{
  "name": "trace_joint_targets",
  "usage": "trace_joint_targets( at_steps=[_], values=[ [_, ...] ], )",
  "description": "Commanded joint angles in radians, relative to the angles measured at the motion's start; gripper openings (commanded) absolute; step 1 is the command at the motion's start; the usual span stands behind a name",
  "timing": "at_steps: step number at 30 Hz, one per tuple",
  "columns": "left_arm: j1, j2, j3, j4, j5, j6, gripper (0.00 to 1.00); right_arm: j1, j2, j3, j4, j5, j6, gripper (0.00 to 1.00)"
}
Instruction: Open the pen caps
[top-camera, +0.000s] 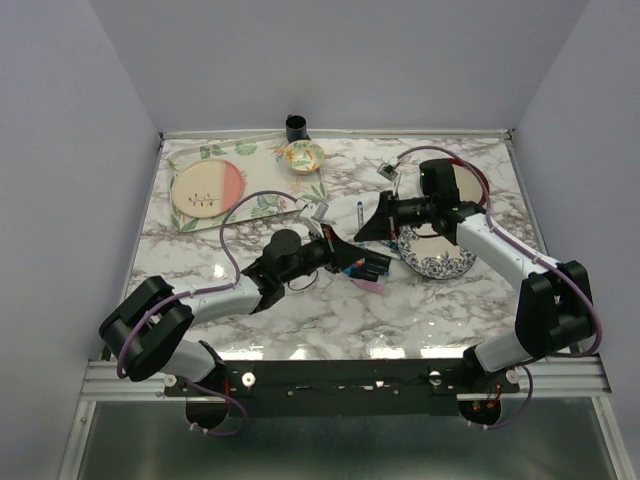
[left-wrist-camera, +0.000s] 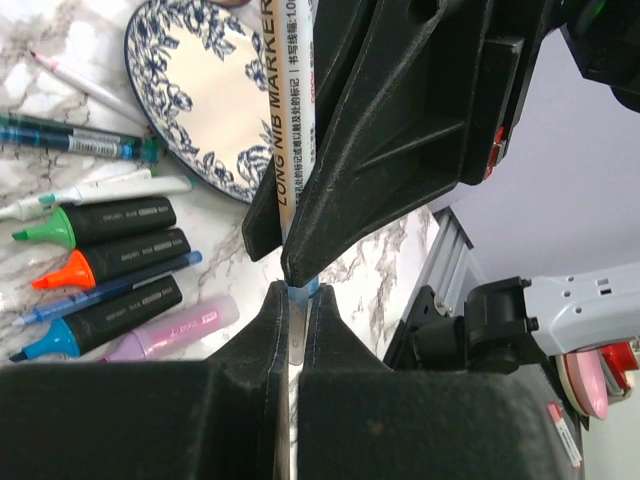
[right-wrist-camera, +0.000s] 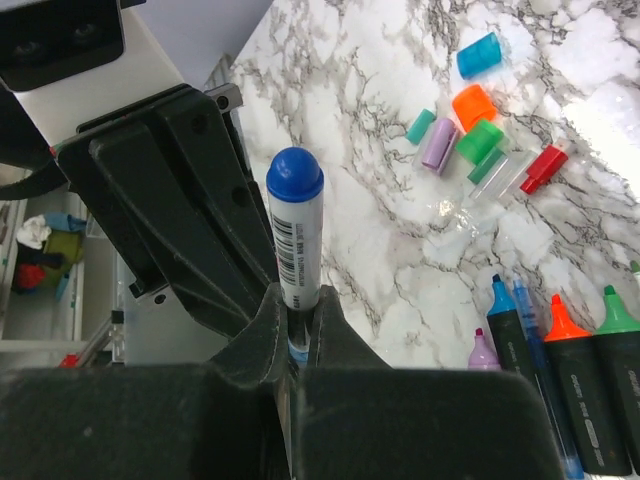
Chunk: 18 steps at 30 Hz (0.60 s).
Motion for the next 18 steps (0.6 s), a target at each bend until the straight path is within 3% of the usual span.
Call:
trace_joint_targets(
  at_steps=[1,7,18],
  values=[
    [-0.014,0.034,-0.028,-0.011,0.089,0.010,0.00,-0.022,-0.013,0.254,-0.043,0.101,-0.018,0.00],
    [-0.022,-0.050,-0.126,-0.052,0.073,0.025,0.00,-0.054,0.096,0.495,-0.026,0.070,0.088,0.01],
    [-0.022,-0.142,-0.191,-0.161,0.059,0.115,0.00,-0.076,0.107,0.409,0.153,-0.002,0.271,0.01]
  ],
)
